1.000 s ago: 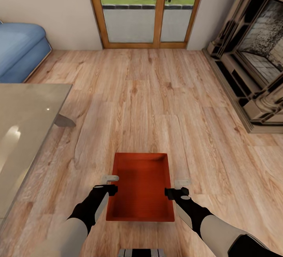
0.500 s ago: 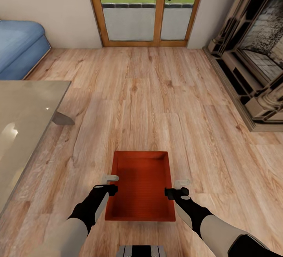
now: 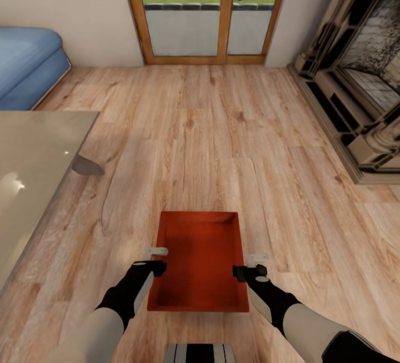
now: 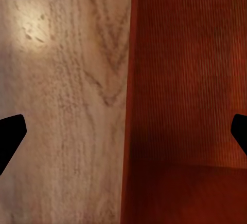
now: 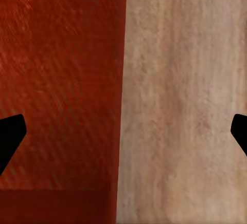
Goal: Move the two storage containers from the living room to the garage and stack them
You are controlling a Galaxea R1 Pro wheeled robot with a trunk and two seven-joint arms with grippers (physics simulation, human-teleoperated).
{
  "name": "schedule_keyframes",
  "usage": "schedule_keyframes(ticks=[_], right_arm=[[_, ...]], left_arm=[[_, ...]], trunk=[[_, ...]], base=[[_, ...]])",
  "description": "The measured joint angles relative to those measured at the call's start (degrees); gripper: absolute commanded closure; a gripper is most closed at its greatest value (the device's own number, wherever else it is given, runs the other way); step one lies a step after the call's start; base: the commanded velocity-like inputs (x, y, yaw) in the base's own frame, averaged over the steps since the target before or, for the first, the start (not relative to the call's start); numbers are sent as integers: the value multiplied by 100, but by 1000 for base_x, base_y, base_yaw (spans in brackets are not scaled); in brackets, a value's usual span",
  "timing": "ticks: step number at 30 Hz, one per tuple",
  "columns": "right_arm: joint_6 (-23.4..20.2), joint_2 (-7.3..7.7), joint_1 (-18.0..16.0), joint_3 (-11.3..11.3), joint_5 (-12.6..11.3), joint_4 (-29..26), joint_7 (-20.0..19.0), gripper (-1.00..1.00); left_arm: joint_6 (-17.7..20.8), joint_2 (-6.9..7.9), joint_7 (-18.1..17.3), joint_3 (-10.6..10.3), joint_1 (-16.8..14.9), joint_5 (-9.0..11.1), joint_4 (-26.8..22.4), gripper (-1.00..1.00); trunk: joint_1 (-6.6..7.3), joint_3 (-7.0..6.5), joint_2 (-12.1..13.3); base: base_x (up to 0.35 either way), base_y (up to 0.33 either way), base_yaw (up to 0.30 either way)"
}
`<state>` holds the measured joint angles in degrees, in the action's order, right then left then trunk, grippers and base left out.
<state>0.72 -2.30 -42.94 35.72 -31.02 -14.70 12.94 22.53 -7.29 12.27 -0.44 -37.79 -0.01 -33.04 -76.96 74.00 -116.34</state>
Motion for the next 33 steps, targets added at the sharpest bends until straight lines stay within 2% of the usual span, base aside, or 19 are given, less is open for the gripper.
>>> schedule_keyframes(ticks=[6, 16, 27, 33], right_arm=[[0, -15, 0, -5, 0, -2, 0, -100], [0, -61, 0, -8, 0, 3, 0, -100], [0, -61, 0, -9, 0, 5, 0, -100], [0, -62, 0, -8, 0, 3, 0, -100]], left_arm=[[1, 0, 0, 4, 0, 0, 0, -100], [0, 0, 0, 5, 0, 0, 0, -100], [0, 0, 0, 5, 0, 0, 0, -100], [0, 0, 0, 5, 0, 0, 0, -100]], trunk=[[-132, 108, -241], [-132, 108, -242], [-373, 305, -682], [-374, 306, -683]], base=[[0, 0, 0], [0, 0, 0], [0, 0, 0], [0, 0, 0]])
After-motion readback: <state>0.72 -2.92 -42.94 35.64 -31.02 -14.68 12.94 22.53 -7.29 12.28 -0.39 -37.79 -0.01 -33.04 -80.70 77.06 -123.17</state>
